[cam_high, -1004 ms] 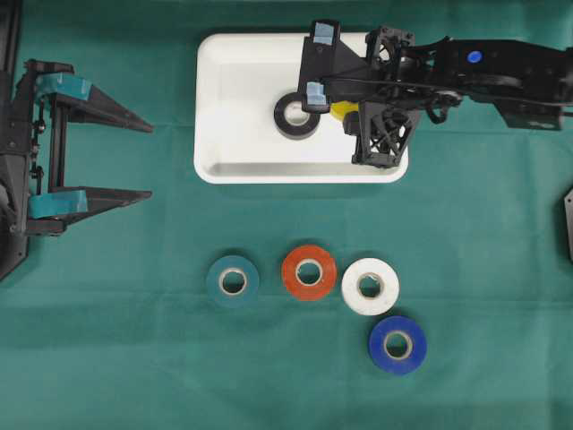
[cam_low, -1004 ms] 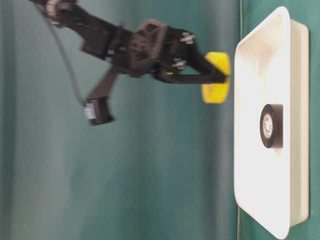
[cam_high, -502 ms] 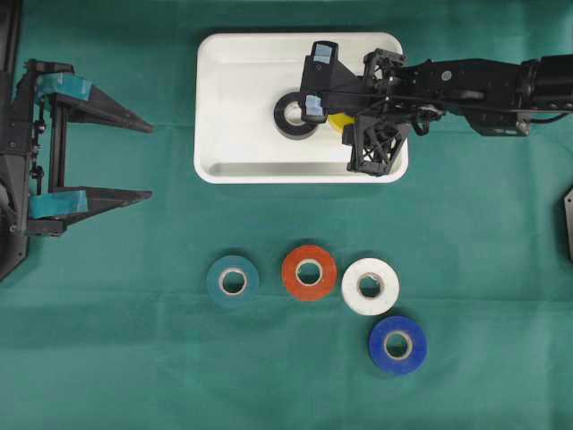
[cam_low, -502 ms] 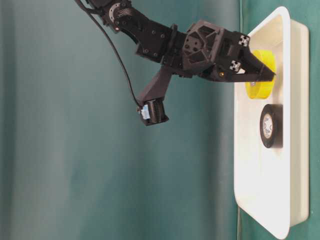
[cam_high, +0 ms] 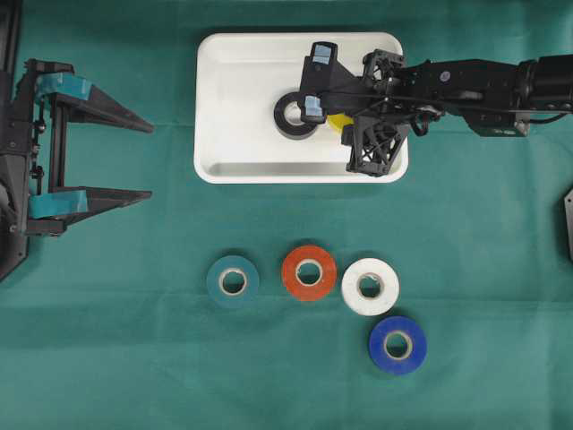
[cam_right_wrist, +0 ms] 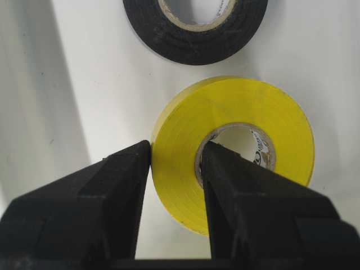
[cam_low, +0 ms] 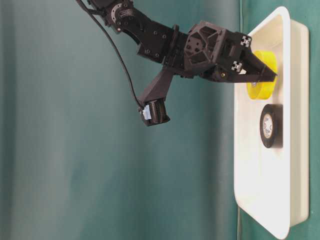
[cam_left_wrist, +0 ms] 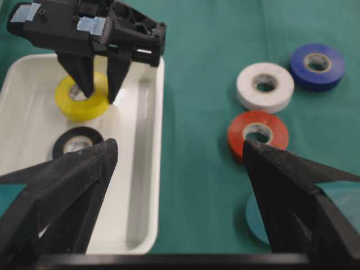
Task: Pick up the tape from a random location and place it into the white case.
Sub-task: 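Lower the yellow roll into the tray and open the right gripper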
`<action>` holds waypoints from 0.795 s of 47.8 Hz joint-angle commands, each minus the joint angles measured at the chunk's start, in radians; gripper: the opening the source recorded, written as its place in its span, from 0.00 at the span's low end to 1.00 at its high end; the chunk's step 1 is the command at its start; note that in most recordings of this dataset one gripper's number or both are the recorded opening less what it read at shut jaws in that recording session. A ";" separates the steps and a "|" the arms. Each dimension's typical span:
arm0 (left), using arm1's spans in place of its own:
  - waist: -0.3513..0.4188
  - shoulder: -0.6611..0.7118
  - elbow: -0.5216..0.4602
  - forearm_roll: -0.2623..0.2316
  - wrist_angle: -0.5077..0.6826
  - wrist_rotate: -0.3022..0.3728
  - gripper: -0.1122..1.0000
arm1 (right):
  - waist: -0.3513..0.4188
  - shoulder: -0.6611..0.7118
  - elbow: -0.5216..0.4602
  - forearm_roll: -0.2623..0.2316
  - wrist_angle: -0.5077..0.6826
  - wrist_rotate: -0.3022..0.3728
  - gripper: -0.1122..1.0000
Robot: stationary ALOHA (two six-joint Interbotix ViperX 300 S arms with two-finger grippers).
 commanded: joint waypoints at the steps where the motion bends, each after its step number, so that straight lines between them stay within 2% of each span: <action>1: -0.002 0.002 -0.015 -0.002 -0.005 -0.002 0.97 | 0.002 -0.015 -0.009 0.002 -0.008 0.002 0.39; 18: -0.002 0.002 -0.015 -0.003 -0.005 -0.002 0.97 | 0.000 -0.017 -0.015 0.003 0.006 0.002 0.39; 20: -0.002 0.000 -0.015 -0.003 -0.005 -0.002 0.97 | 0.000 -0.017 -0.017 0.003 0.011 0.002 0.44; 25: -0.002 0.002 -0.015 -0.003 -0.005 -0.002 0.97 | 0.000 -0.017 -0.023 0.000 0.011 0.002 0.72; 29: -0.002 0.000 -0.015 -0.002 -0.005 -0.003 0.97 | 0.000 -0.017 -0.025 -0.003 0.009 0.002 0.89; 31: -0.002 0.002 -0.015 -0.002 -0.005 -0.003 0.97 | 0.000 -0.017 -0.025 -0.003 0.011 0.002 0.91; 38: -0.002 0.002 -0.015 -0.002 -0.005 -0.002 0.97 | 0.000 -0.020 -0.025 -0.003 0.012 0.002 0.85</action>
